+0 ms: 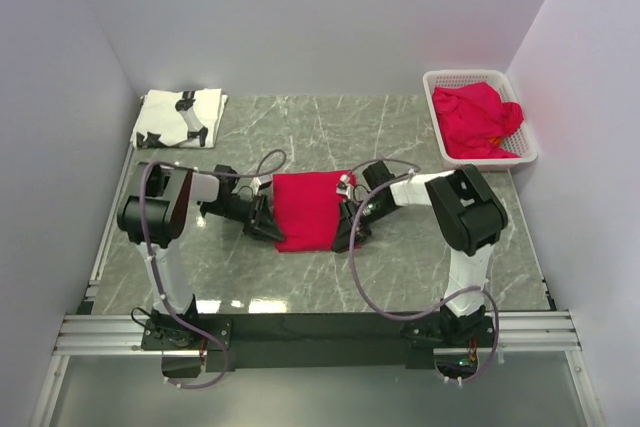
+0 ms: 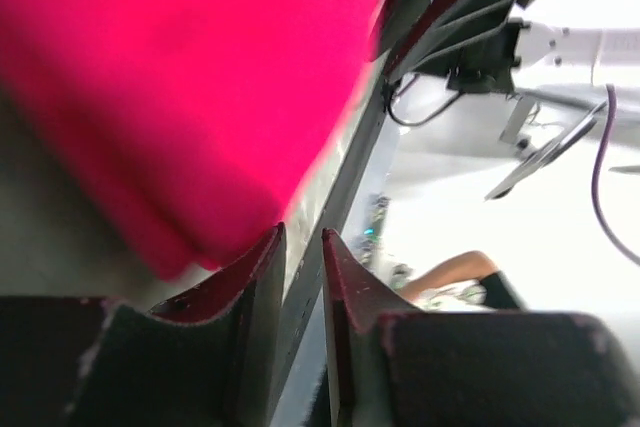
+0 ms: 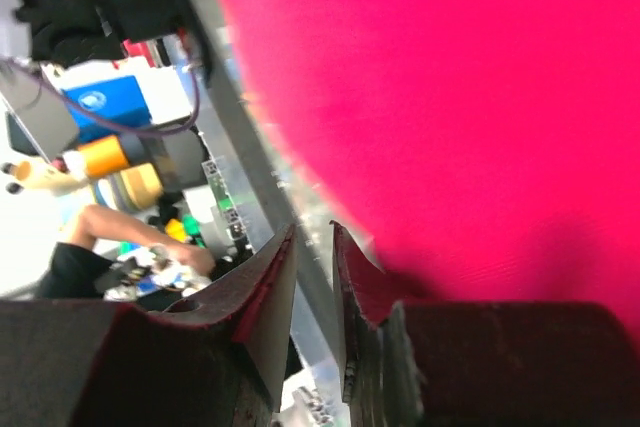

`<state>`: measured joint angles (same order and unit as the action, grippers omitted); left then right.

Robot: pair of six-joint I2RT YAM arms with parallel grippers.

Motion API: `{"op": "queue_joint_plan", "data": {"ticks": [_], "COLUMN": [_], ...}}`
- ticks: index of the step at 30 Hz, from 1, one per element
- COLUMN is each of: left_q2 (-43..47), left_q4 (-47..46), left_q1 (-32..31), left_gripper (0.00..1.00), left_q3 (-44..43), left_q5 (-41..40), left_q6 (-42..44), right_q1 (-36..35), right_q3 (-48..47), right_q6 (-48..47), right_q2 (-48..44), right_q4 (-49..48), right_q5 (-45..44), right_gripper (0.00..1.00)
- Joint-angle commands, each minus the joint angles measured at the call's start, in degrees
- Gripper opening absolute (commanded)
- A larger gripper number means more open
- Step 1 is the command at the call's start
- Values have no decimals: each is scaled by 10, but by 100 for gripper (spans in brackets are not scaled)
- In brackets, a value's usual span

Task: Fold and stack the t-shirts
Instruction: Fold the tshirt

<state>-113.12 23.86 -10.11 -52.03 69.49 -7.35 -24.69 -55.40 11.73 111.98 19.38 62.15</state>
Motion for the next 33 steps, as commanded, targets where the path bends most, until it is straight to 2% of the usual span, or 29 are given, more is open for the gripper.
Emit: {"op": "queue_joint_plan", "data": {"ticks": [1, 3, 5, 6, 7, 12, 18, 21, 24, 26, 27, 28, 30, 31, 33], "left_q2": [83, 100, 95, 90, 82, -16, -111, -133, -118, -67, -43, 9, 66, 125, 183], "left_q4": [138, 159, 119, 56, 11, -193, -254, -240, -225, -191, -179, -160, -112, -103, -91], "left_q1": [15, 24, 25, 25, 25, 26, 33, 43, 54, 54, 55, 55, 63, 69, 98], "left_gripper": [28, 29, 30, 30, 30, 31, 30, 30, 32, 35, 36, 38, 42, 44, 53], "left_q3": [-47, -92, -112, -126, -128, -181, -235, -246, -240, -230, -224, -220, -203, -195, -170], "left_q5": [26, 28, 20, 12, -7, -48, -91, -108, -99, -104, -109, -122, -143, -168, -192], "left_q6": [190, 201, 148, 122, 45, -108, -194, -184, -150, -105, -54, -25, 46, 61, 67], "right_q1": [2, 16, 35, 38, 43, 46, 83, 116, 130, 129, 129, 125, 114, 97, 75], "right_q3": [-49, -93, -125, -161, -181, -288, -334, -327, -338, -358, -363, -369, -388, -393, -391], "right_q6": [-41, -15, 2, 11, 14, 34, 78, 108, 98, 70, 64, 58, 23, 10, -22], "right_q2": [-93, -109, -93, -78, -62, 57, 154, 172, 177, 169, 163, 155, 122, 92, 56], "right_q4": [46, 25, -6, -11, -14, -30, -40, -47, -34, -12, -9, -2, 14, 31, 44], "right_q5": [10, -12, -31, -54, -59, -84, -123, -134, -128, -136, -139, -144, -182, -203, -271], "right_gripper": [28, 29, 31, 33, 34, 34, 33, 33, 32, 32, 33, 33, 38, 40, 46]}}
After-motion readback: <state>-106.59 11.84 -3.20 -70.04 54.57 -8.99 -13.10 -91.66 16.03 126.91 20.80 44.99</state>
